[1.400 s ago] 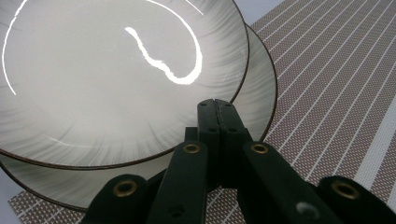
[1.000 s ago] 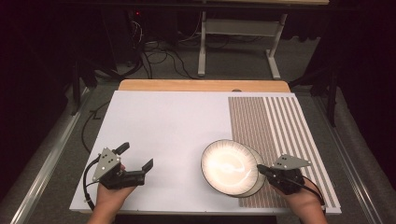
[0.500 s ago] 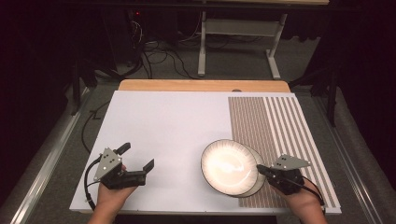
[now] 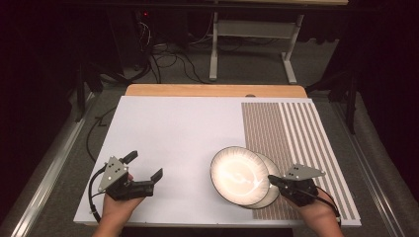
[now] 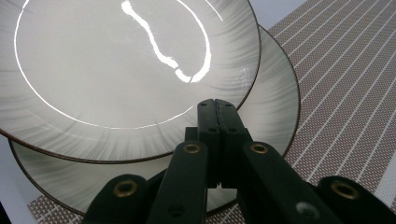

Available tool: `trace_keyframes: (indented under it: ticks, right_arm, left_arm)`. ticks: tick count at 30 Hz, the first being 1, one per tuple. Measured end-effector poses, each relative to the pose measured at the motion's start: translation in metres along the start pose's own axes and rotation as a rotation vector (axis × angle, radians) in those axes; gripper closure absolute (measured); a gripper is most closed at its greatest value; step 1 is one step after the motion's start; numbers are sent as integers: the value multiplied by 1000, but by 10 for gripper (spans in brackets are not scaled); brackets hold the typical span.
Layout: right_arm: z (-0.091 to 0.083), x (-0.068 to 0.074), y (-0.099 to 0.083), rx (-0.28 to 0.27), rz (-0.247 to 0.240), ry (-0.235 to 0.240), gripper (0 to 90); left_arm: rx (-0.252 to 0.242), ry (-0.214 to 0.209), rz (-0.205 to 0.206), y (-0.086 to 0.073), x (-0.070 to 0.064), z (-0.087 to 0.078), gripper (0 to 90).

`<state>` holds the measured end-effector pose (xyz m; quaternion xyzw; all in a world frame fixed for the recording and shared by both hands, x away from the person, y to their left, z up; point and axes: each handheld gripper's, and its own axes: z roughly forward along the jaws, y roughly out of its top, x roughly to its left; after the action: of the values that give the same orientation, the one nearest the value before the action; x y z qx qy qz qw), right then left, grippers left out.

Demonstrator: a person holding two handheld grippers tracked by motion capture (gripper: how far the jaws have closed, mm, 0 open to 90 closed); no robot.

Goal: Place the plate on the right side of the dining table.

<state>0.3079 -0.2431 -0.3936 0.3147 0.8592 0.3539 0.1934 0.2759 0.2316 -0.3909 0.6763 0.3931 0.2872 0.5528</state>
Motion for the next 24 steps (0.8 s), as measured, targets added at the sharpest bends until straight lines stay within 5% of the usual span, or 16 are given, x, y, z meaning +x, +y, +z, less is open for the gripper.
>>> trace_keyframes:
  ticks: [7,12,19,24]
  right_arm:
    - [4,5,2,7,-5,23,900]
    - [5,7,3,14,-11,28,900]
    - [7,9,4,13,-15,42,900]
    - [8,14,6,16,-30,45,900]
  left_arm:
    - [1,-1,-1,0,0,0,1]
    - [-34,-47,-73,4,-1,-1,1]
    - [-31,-60,-58,10,-11,3,1]
    - [-15,-107,-61,20,-24,14,1]
